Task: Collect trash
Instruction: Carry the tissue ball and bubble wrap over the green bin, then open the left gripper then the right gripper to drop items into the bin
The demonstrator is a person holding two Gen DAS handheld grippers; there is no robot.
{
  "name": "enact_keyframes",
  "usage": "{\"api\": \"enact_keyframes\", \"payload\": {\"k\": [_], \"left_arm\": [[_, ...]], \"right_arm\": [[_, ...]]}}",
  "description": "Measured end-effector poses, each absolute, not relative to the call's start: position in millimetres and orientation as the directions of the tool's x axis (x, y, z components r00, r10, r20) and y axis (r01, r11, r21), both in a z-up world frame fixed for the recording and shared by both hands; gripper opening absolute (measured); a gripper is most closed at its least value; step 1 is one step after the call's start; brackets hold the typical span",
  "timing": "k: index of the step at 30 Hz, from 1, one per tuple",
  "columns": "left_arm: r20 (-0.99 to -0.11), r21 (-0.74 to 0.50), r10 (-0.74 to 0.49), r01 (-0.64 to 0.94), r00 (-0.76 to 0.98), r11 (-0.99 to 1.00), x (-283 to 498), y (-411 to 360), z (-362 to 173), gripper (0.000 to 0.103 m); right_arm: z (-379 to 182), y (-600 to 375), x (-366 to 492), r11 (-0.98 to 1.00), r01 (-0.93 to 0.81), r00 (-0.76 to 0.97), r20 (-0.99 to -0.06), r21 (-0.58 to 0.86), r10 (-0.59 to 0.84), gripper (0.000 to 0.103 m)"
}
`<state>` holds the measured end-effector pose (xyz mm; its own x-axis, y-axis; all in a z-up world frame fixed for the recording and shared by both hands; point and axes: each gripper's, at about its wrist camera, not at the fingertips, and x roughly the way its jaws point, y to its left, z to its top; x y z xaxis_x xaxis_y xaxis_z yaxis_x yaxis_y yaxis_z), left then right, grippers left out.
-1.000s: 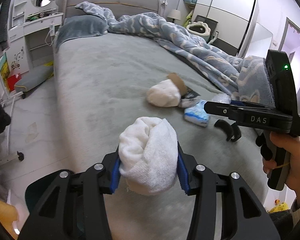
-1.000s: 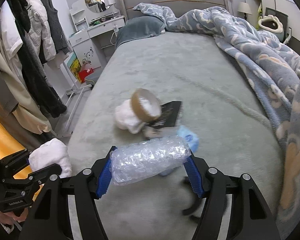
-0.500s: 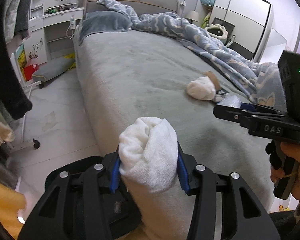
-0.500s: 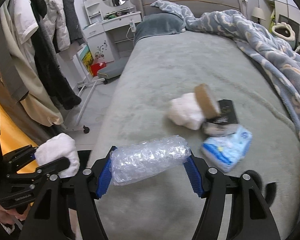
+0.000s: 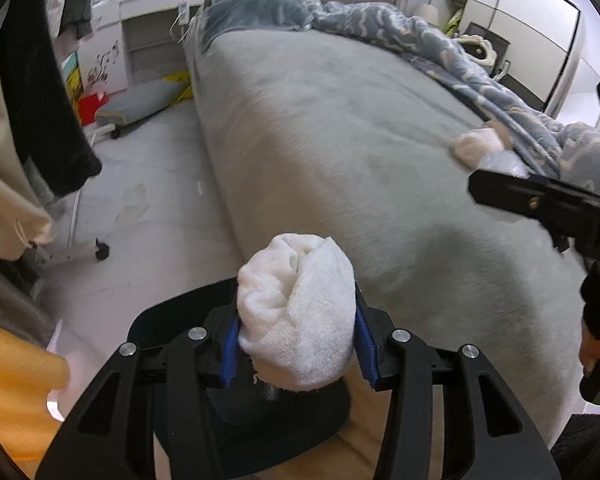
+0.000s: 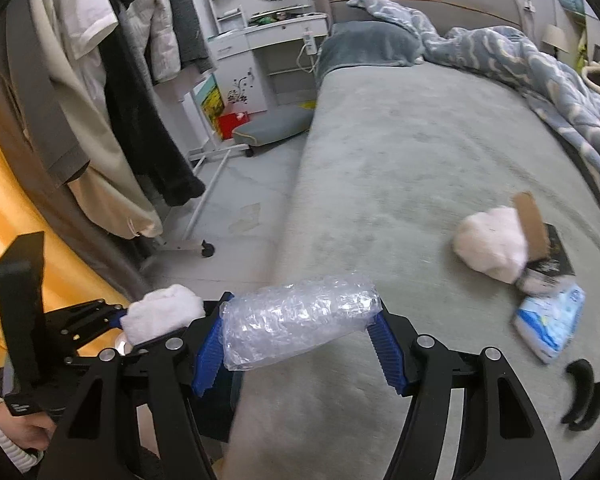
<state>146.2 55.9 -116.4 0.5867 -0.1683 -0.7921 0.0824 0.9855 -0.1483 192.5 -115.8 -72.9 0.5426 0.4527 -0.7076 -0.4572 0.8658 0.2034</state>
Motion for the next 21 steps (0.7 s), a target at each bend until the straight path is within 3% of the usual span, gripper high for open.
{"api": "enact_keyframes", "payload": {"k": [17, 21], "left_arm": [[-0.922, -0.171, -0.146, -0.038, 0.358, 0.985, 146, 125, -178, 0.052], [-0.941, -0.189, -0.167, -0.05, 0.295, 0.981, 144, 137, -191, 0.056]], "right_arm": [[-85, -34, 196, 0.805, -0.557, 0.458, -0.732, 0.205, 0.504, 0.066], [-93, -15, 198, 0.792, -0.575, 0.431, -0.748, 0.204, 0.505, 0.066]]}}
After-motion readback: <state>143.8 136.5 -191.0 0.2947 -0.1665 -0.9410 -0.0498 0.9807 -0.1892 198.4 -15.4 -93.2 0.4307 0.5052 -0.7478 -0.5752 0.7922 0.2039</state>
